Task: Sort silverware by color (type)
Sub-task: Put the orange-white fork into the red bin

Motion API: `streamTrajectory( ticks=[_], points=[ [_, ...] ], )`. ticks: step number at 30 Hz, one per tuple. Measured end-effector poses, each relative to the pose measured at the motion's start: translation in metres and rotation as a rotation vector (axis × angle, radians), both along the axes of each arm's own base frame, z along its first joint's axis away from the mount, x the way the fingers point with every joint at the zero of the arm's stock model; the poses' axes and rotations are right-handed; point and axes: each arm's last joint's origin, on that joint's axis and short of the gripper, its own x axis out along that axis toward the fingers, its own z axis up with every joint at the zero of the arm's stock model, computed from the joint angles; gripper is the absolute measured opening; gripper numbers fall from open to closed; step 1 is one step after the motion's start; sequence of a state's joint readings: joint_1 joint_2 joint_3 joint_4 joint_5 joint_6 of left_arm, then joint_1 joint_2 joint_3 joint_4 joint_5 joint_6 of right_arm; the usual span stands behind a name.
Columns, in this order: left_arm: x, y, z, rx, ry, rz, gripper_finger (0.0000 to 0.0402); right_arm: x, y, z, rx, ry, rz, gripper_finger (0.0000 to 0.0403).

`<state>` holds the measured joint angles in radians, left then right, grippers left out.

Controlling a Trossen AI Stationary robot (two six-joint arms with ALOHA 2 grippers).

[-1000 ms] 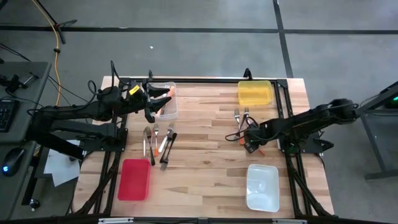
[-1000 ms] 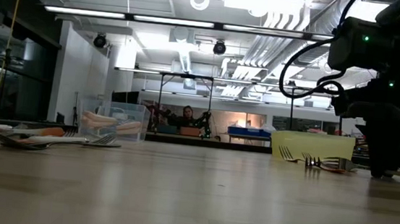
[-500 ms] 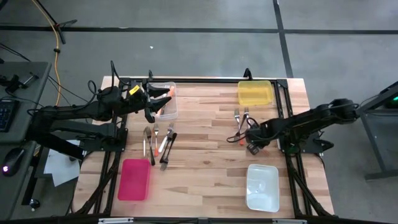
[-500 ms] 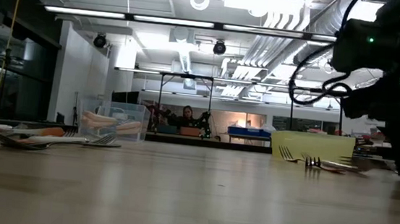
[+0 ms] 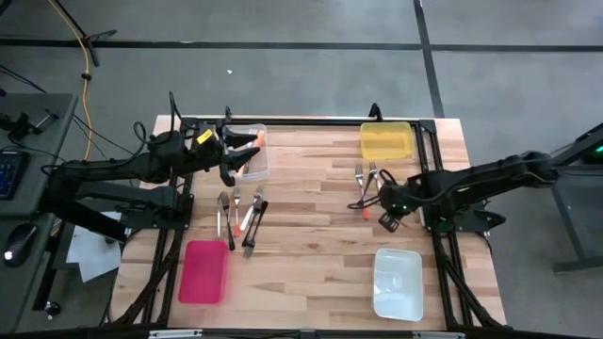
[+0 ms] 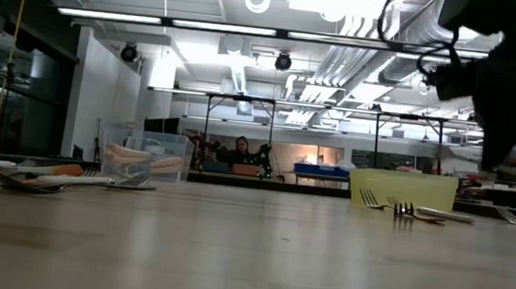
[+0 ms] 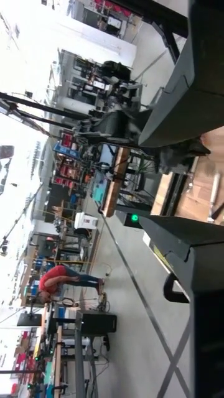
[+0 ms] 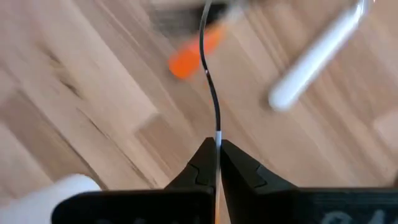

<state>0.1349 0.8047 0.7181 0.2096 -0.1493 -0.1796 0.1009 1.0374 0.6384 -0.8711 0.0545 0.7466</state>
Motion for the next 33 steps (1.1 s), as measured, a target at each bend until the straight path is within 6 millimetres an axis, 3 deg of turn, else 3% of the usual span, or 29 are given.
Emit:
streamTrajectory(
  ticks=[10, 18, 26, 33],
  points=[
    [0.007, 0.001, -0.008, 0.03, 0.071, 0.004, 0.0181, 0.055, -0.009, 0.039, -0.113, -0.684, 0.101, 0.0],
    [0.04, 0.003, -0.023, -0.041, 0.078, -0.101, 0.0181, 0.095, -0.021, 0.062, -0.229, -1.13, 0.141, 0.0],
    [0.075, 0.0, -0.037, -0.057, -0.003, -0.221, 0.0181, 0.12, -0.02, 0.099, -0.297, -1.182, 0.224, 0.0],
    [0.082, -0.006, -0.04, -0.052, -0.025, -0.246, 0.0181, 0.126, -0.023, 0.119, -0.345, -1.13, 0.279, 0.0]
  ],
)
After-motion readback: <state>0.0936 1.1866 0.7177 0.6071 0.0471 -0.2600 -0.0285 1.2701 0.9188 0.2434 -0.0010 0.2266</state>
